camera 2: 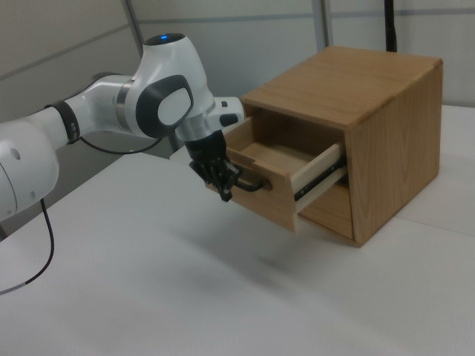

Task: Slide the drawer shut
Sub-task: 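Move the gripper down to the black handle of the open drawer, then push the drawer front with the gripper into the wooden cabinet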

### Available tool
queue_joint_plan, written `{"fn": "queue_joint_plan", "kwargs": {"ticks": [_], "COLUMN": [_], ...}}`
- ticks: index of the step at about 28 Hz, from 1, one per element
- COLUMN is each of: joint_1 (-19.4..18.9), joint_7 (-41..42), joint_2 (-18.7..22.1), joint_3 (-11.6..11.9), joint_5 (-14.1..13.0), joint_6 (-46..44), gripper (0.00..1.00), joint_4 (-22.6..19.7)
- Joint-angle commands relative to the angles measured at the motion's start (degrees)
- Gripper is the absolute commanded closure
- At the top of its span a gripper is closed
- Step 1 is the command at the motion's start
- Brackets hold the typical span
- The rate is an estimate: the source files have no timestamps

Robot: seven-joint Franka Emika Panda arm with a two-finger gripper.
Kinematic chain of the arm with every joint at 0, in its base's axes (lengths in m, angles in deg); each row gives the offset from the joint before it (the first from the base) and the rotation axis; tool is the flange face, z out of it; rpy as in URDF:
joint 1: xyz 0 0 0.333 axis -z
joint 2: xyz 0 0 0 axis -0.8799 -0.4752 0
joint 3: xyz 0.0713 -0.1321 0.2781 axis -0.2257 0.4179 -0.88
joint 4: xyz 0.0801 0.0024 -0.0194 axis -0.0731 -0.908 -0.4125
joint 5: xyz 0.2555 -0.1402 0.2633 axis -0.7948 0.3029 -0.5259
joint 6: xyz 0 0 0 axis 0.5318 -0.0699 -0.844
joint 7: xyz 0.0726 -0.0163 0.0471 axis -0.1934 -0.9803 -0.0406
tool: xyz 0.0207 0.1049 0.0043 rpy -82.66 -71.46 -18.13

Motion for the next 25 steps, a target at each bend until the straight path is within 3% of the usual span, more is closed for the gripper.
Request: {"fn": "queue_joint_plan", "kwargs": {"ticks": [1,25], "joint_1": [0.1,1.7], "joint_7": [-0.3,-0.4], "joint_2": [-0.5,-7.5], "joint_3": [0.7,0.8], "joint_5": [-0.3,3.4], "joint_6": [5.4,35.4], "gripper": [1.0,1.0], "joint_4": [0.9,0.8]}}
